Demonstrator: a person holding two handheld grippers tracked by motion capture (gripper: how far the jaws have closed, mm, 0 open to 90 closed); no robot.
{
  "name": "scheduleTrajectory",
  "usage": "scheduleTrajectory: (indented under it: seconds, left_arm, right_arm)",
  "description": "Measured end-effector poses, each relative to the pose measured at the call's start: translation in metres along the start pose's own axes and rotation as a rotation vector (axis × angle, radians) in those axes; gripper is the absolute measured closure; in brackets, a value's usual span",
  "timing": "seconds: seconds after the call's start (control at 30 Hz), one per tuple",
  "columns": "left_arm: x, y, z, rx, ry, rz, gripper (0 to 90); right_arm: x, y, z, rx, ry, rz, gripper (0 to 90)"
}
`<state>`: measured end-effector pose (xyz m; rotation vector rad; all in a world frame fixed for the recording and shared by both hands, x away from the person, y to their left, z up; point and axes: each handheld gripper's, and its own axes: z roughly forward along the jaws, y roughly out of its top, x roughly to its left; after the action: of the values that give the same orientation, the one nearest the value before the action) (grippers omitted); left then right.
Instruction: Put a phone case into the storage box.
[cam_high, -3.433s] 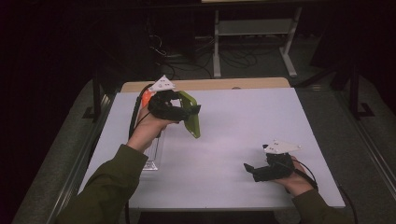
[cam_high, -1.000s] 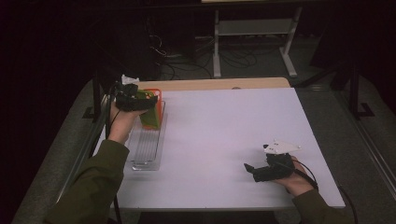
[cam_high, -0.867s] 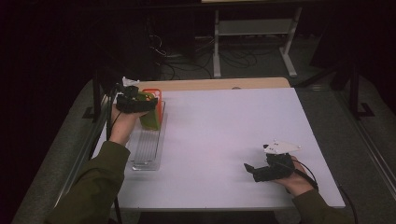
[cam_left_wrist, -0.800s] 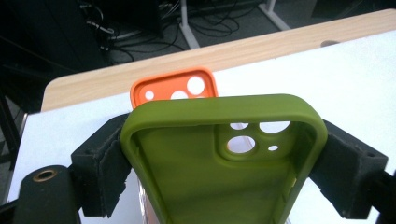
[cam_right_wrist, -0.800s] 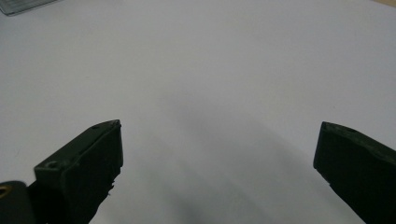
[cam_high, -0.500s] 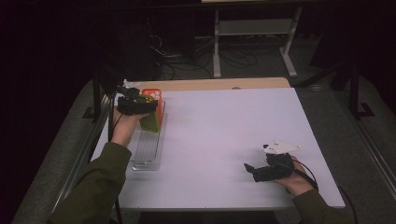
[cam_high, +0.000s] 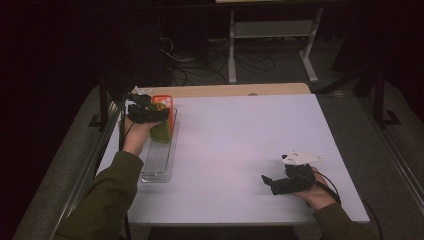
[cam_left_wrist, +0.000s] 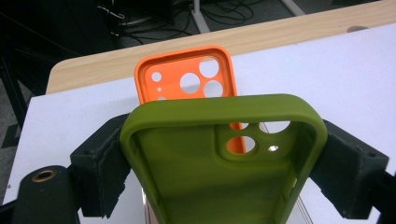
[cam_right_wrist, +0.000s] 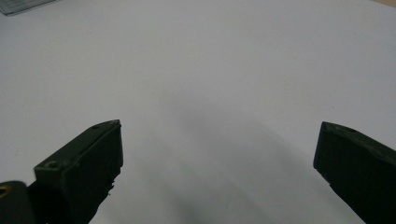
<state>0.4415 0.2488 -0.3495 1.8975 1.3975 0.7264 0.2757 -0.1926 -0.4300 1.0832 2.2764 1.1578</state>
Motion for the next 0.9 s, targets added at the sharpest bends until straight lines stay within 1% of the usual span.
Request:
scheduleTrajectory:
  seconds: [0.1,0.17,0.2,0.27,0.3,0.37,0.4,0.47,0.5,0.57,0.67,0.7,0.8,0.9]
  left_arm:
    - [0.0,0.0,0.005,-0.013,0.005,-0.014,14.0]
    - [0.001,0.001,0.007,-0.009,0.009,-0.009,14.0]
    - [0.001,0.001,0.009,-0.016,0.01,-0.016,13.9]
    - [0.003,0.001,0.012,-0.02,0.013,-0.014,13.9]
    - [0.003,0.001,0.014,-0.018,0.014,-0.019,13.8]
    - [0.004,0.0,0.017,-0.016,0.007,-0.012,13.8]
    - [0.003,0.0,0.019,-0.025,0.007,-0.014,13.8]
    - [0.003,0.001,0.022,-0.017,0.008,-0.006,13.8]
    - [0.003,0.001,0.024,-0.025,0.009,-0.01,13.7]
    - [0.003,0.003,0.028,-0.021,0.012,-0.012,13.6]
    - [0.004,0.005,0.032,-0.012,0.018,0.001,13.5]
    - [0.004,0.005,0.035,-0.015,0.018,-0.008,13.4]
    - [0.004,0.006,0.039,-0.014,0.022,-0.008,13.3]
    - [0.004,0.007,0.043,-0.008,0.026,0.003,13.2]
  right_arm:
    - [0.0,0.0,0.0,-0.003,0.0,-0.001,0.8]
    - [0.0,0.0,0.0,-0.001,0.0,-0.002,0.8]
    - [0.0,0.0,0.0,-0.002,0.0,-0.003,0.8]
    - [0.0,0.0,0.0,0.0,0.0,-0.002,0.8]
    - [0.0,0.0,0.0,0.0,0.0,-0.002,0.8]
    - [0.0,0.0,0.0,0.001,0.001,-0.003,0.8]
    - [0.0,0.0,0.0,0.002,0.001,-0.003,0.8]
    - [-0.001,0.0,0.001,0.0,-0.001,-0.006,0.8]
    - [-0.001,0.0,0.001,0.001,0.0,-0.006,0.8]
    - [0.0,0.0,0.0,0.003,0.002,-0.002,0.8]
    - [0.0,0.0,0.0,0.002,0.001,-0.004,0.8]
    - [0.0,0.0,0.0,0.002,0.001,-0.003,0.8]
    - [0.0,-0.001,0.0,0.003,0.001,-0.002,0.8]
    - [0.0,0.0,0.0,0.003,0.0,0.002,0.8]
